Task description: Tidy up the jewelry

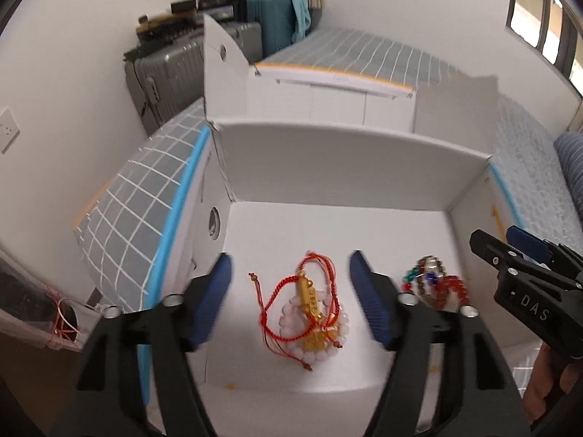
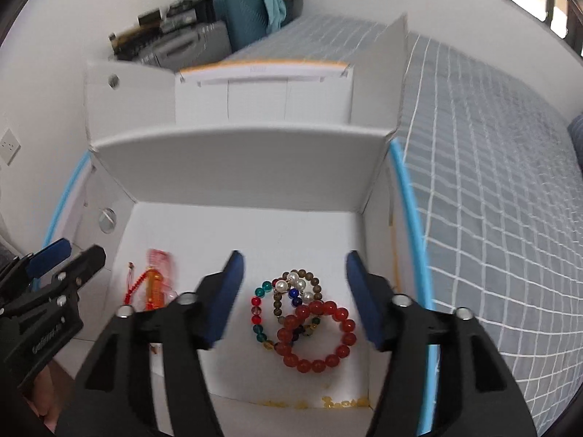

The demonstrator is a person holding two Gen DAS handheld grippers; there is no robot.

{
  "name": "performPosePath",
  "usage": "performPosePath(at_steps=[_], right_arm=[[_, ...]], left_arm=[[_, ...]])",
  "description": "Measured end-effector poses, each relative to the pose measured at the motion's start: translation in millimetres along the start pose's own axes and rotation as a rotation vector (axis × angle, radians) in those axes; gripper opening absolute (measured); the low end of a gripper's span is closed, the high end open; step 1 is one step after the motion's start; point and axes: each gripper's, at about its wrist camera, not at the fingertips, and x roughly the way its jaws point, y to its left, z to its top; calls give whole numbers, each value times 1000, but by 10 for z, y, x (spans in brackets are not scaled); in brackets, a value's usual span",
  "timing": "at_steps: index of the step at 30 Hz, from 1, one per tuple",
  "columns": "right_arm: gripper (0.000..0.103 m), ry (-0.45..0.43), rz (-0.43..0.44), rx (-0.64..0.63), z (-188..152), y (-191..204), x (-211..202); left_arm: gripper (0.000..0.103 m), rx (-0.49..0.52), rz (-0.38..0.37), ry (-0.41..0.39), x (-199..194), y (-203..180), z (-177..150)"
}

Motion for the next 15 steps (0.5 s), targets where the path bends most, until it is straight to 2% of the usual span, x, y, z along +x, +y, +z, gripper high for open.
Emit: performPosePath(at_steps=[2, 4, 5, 8, 12, 15], right_arm=[[86, -63, -16, -7, -76, 18, -198], [94, -132, -31, -11, -206, 18, -426], [95, -157, -36, -7, -276, 9, -519], [95, -199, -45, -6, -397, 35, -683], [95, -255, -74, -17, -651, 86, -888], [95, -287, -80, -11, -842, 102, -981]], left_arm=[[77, -2, -1, -35, -146, 19, -63], [87, -5, 2, -77, -321, 57, -171], [96, -5, 6, -98, -395, 69, -222], [97, -11, 19, -142, -582, 95, -386], [97, -18, -17, -179, -772, 146, -622], [97, 0, -10, -209, -856, 157, -756]])
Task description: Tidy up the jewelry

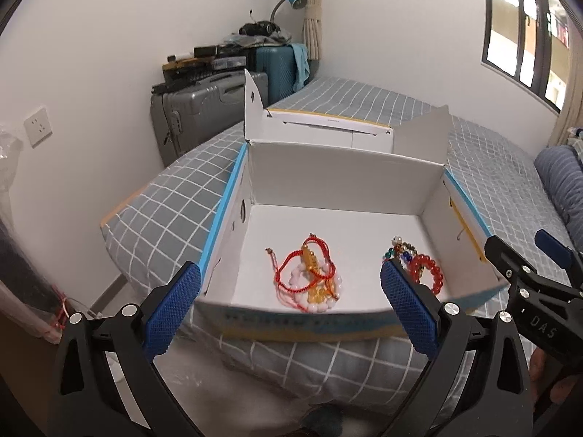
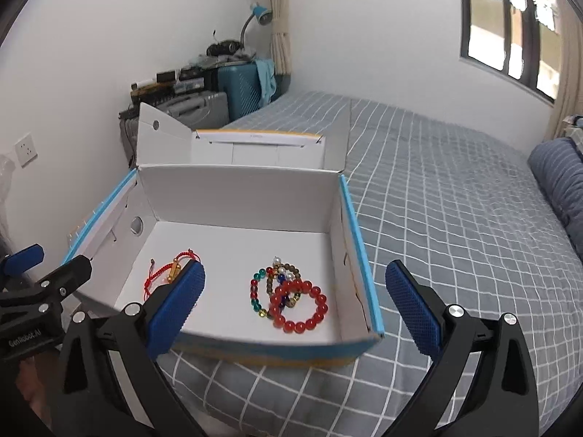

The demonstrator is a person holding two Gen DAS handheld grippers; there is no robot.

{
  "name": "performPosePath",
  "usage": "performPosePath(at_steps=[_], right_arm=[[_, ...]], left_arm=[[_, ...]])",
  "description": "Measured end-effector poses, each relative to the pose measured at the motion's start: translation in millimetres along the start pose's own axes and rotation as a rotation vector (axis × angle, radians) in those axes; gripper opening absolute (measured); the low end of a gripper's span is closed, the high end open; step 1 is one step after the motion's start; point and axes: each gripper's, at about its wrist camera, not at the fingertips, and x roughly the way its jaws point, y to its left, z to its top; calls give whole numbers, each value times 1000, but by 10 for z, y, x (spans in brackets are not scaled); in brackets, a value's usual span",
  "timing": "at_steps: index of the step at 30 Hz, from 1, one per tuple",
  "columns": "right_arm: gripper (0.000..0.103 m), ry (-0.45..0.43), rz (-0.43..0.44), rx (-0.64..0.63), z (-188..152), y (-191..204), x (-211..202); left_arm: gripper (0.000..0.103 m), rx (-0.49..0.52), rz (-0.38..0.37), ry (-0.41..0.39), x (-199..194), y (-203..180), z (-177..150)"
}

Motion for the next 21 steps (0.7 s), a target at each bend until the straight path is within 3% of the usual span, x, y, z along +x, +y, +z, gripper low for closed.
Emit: performPosePath(at_steps=[9, 21], right_arm=[[95, 18, 8, 18, -366, 24, -122], [95, 30, 2, 13, -452, 45, -128]], left_arm=[[97, 32, -4, -16, -150, -11, -340], [97, 52, -5, -24, -179, -85, -427]])
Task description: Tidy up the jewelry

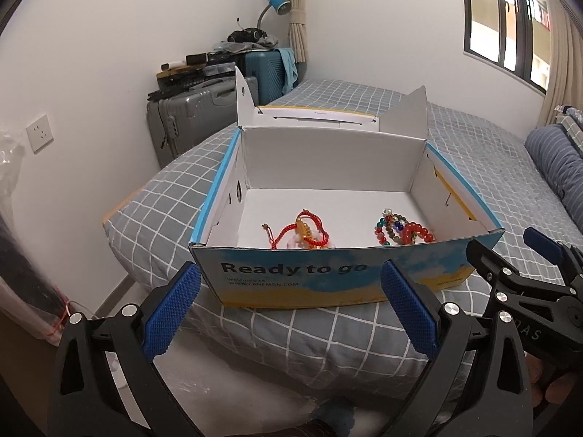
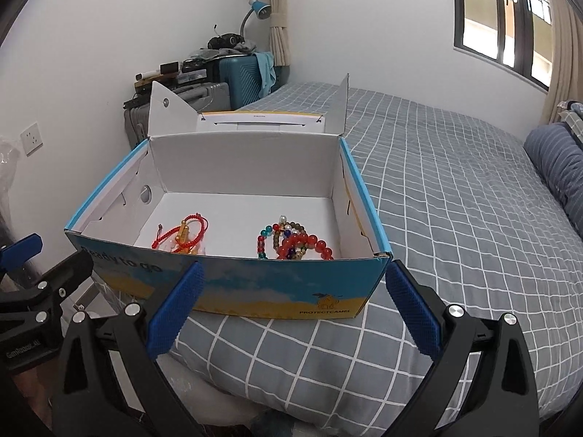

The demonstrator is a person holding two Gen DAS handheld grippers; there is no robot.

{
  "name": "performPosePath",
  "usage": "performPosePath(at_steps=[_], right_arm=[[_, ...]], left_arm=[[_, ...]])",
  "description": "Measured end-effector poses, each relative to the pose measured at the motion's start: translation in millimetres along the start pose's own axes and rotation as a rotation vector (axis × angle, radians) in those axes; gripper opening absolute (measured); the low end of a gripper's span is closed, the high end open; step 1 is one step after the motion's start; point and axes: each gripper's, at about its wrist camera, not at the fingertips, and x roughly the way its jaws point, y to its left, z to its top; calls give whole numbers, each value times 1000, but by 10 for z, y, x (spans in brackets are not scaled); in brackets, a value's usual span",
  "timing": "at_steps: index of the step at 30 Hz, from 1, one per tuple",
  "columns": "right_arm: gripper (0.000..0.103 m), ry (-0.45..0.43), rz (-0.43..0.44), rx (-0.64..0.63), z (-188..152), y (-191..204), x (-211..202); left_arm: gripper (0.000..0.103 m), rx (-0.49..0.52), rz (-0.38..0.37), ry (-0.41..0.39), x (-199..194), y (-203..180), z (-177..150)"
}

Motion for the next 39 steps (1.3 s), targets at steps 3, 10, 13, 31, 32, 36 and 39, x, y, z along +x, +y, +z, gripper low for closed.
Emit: performPosePath(at_steps=[3, 10, 13, 31, 32, 36, 39], right_arm=[[95, 3, 2, 2, -4, -10, -4], [95, 23, 3, 7, -15, -25, 32], [95, 26, 4, 8, -15, -32, 36], [95, 29, -1, 5, -23, -41, 44], [95, 28, -2, 4, -26, -45, 42], [95, 30, 0, 3, -25, -41, 47], [95, 33, 1, 0, -31, -53, 50]], left_arm=[[97, -1, 3, -10, -15, 5, -1], [97, -7, 3, 2, 17, 20, 1], [97, -8, 0, 5, 24, 23, 3], [97, -2, 1, 31, 56, -23, -11], [97, -2, 1, 31, 57, -21, -10], [97, -2, 0, 34, 59, -27, -13], [97, 7, 2, 29, 55, -44, -16]])
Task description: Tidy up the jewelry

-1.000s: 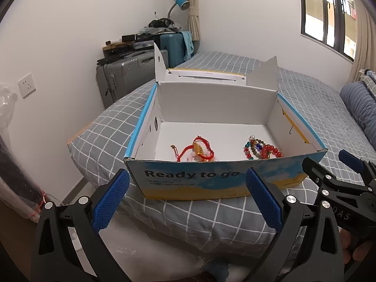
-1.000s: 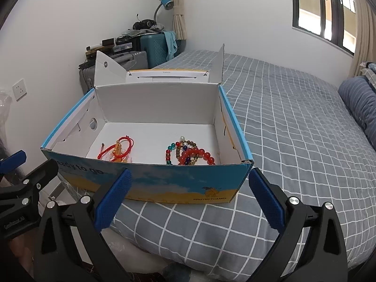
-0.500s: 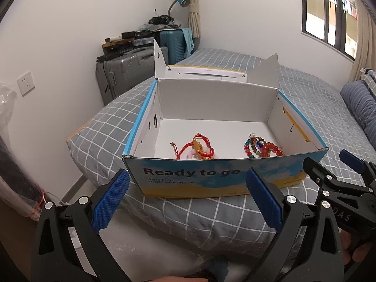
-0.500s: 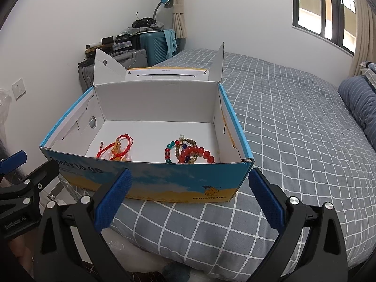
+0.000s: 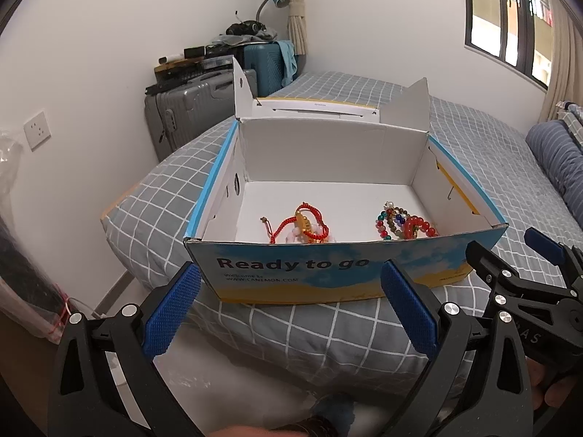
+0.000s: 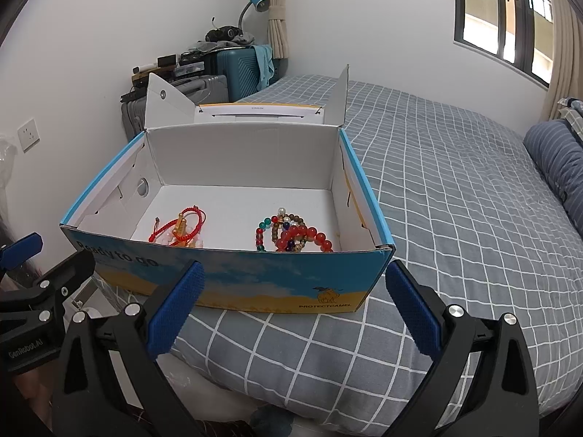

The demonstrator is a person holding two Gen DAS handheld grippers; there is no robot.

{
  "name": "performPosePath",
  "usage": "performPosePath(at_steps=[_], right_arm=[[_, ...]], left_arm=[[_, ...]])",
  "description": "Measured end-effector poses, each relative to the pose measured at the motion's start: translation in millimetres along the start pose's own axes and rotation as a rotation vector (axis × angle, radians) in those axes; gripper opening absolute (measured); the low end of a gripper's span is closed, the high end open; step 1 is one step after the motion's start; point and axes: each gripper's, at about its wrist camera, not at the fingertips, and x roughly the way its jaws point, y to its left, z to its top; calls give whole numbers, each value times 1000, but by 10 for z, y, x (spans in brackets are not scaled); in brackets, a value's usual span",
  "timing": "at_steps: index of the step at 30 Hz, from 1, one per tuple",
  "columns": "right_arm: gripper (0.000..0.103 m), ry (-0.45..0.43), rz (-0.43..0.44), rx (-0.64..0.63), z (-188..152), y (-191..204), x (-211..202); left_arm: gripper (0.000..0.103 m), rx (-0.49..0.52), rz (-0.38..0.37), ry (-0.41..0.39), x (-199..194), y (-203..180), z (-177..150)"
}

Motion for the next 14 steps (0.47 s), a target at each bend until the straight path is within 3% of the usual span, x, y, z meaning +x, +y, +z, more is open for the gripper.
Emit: performPosePath(at_steps=[14], right_arm=[[95, -2, 0, -3, -7, -41, -1]], left_arm=[[97, -16, 4, 9, 19, 14, -13]])
